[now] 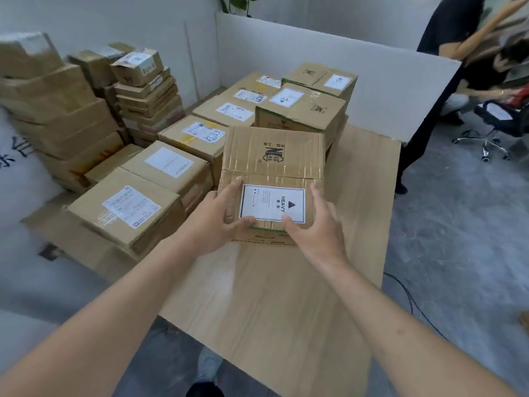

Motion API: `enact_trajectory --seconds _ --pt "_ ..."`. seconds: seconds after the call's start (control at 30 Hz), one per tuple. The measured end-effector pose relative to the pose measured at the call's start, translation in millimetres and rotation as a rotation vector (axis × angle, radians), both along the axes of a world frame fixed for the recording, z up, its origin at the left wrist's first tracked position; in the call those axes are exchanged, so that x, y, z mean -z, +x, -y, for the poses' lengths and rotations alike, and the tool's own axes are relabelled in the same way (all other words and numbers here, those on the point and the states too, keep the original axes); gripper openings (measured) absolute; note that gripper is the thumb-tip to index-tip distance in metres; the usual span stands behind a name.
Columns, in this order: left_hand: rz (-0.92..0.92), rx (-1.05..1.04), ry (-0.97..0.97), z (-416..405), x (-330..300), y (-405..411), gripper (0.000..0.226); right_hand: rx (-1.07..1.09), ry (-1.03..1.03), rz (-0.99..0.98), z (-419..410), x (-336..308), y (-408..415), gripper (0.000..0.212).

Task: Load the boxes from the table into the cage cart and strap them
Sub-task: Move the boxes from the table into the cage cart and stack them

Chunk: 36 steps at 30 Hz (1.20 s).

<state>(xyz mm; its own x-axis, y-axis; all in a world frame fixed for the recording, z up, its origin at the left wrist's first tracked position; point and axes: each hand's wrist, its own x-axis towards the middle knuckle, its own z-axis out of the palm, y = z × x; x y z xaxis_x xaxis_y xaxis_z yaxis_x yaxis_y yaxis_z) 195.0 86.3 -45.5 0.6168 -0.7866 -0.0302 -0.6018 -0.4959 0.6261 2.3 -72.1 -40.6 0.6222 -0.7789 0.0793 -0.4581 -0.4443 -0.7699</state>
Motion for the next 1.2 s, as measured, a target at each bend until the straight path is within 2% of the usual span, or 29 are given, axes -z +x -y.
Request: enact_trajectory --seconds 0.33,0.47,0.6,0.83,1.2 --pt "0.100 -0.237 -0.172 -77 -77 -59 0.102 -0.245 -0.094 0.142 -35 -71 -10 0.095" --pt "0.063 -0.297 -0.214 -122 -100 -68 0.111 -0.333 -0.110 0.187 -65 -89 1 0.095" --pt "0.160 -0.409 -0.201 -173 -116 -78 0.110 -0.440 -0.103 0.222 -106 -100 14 0.096" --pt "0.237 -0.561 -0.164 -282 -118 -86 0.116 -0.613 -0.069 0.254 -200 -99 41 0.112" --pt "0.228 -0.799 -0.127 -439 -104 -110 0.126 -0.814 -0.042 0.250 -350 -89 71 0.121"
